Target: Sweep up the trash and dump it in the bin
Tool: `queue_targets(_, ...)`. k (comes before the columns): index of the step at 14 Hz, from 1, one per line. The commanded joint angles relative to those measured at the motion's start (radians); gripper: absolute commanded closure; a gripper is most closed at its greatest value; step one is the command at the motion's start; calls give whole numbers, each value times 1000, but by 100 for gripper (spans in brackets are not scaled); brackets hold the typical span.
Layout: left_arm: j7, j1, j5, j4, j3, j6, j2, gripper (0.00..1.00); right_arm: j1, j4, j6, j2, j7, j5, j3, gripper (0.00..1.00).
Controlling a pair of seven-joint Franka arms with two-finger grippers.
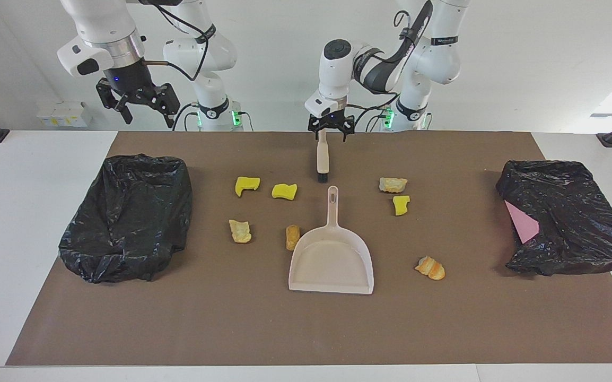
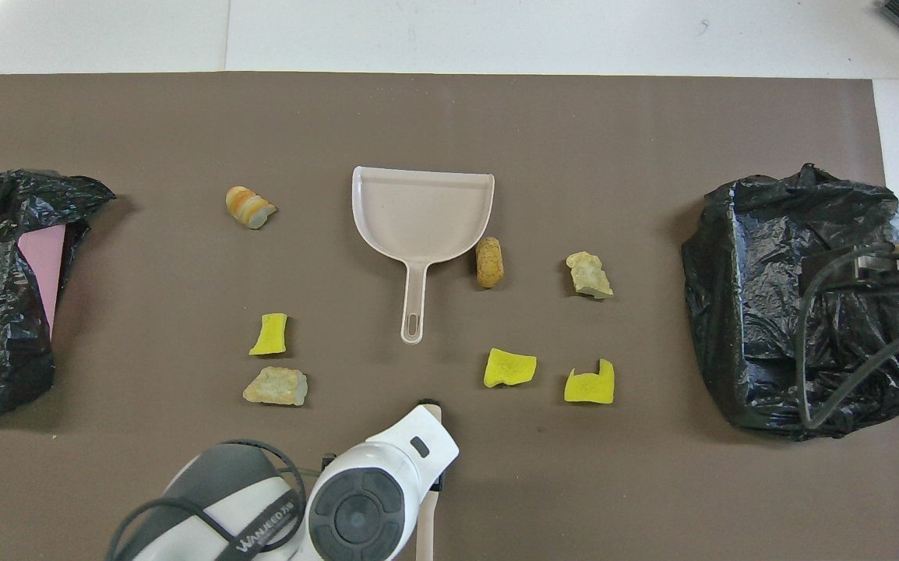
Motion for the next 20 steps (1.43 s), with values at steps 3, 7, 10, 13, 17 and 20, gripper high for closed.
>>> queue_targets(3, -55, -98, 1, -91, 21, 81, -21, 0, 6, -53, 134, 31, -20, 26, 9, 0)
queue_targets(7, -55, -128, 1, -101, 21, 89, -9, 30, 129, -50, 242, 133, 174, 21, 19, 0)
queue_targets(10, -44, -126, 1, -100, 24, 64, -9, 100, 253, -19, 299, 253, 317, 1, 19, 0)
queue_targets(13, -40, -102, 4, -86, 35, 6, -30, 100, 368, 97, 345, 402, 452, -2, 19, 0)
queue_targets(17, -38, 48, 42, -43, 35, -95, -61, 100, 491, 276, 386, 613, 593, -5, 13, 0)
queue_targets(20, -44, 141, 51, -43, 35, -178, -88, 100, 551, 343, 432, 727, 640, -13, 12, 0)
